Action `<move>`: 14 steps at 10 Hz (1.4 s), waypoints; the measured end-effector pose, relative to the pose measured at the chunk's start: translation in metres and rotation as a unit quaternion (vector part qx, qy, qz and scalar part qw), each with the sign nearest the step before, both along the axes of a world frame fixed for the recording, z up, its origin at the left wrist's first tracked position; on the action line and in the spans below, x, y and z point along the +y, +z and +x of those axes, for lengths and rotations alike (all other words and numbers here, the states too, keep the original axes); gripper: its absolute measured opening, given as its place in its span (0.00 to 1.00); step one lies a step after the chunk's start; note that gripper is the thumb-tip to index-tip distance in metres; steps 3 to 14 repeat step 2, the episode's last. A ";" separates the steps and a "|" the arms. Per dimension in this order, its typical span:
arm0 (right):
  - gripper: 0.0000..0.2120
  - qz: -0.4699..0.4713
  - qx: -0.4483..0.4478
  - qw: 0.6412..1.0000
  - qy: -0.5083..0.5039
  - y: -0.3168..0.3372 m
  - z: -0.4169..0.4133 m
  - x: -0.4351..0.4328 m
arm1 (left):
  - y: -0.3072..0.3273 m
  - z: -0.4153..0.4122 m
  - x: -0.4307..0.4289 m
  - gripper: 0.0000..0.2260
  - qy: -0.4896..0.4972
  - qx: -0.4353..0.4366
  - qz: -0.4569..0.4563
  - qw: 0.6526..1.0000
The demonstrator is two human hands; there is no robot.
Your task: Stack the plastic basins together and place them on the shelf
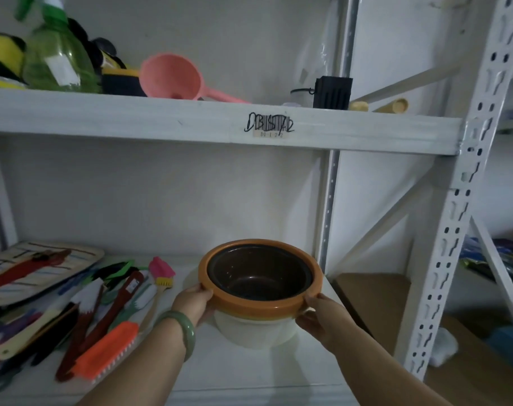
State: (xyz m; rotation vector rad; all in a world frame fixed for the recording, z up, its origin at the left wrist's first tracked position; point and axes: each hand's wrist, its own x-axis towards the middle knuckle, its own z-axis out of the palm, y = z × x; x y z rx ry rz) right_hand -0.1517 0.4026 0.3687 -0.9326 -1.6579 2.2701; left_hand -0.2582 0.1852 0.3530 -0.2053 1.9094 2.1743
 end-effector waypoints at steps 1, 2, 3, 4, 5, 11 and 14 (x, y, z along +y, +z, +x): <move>0.11 -0.002 0.006 0.999 0.042 0.008 0.010 -0.002 | 0.005 0.006 -0.011 0.11 0.002 -0.016 0.012 1.000; 0.13 -0.004 -0.003 0.998 0.066 0.021 0.022 -0.002 | 0.030 0.013 -0.031 0.06 0.024 0.003 0.019 1.000; 0.13 -0.004 -0.003 0.998 0.066 0.021 0.022 -0.002 | 0.030 0.013 -0.031 0.06 0.024 0.003 0.019 1.000; 0.13 -0.004 -0.003 0.998 0.066 0.021 0.022 -0.002 | 0.030 0.013 -0.031 0.06 0.024 0.003 0.019 1.000; 0.13 -0.004 -0.003 0.998 0.066 0.021 0.022 -0.002 | 0.030 0.013 -0.031 0.06 0.024 0.003 0.019 1.000; 0.13 -0.004 -0.003 0.998 0.066 0.021 0.022 -0.002 | 0.030 0.013 -0.031 0.06 0.024 0.003 0.019 1.000; 0.13 -0.004 -0.003 0.998 0.066 0.021 0.022 -0.002 | 0.030 0.013 -0.031 0.06 0.024 0.003 0.019 1.000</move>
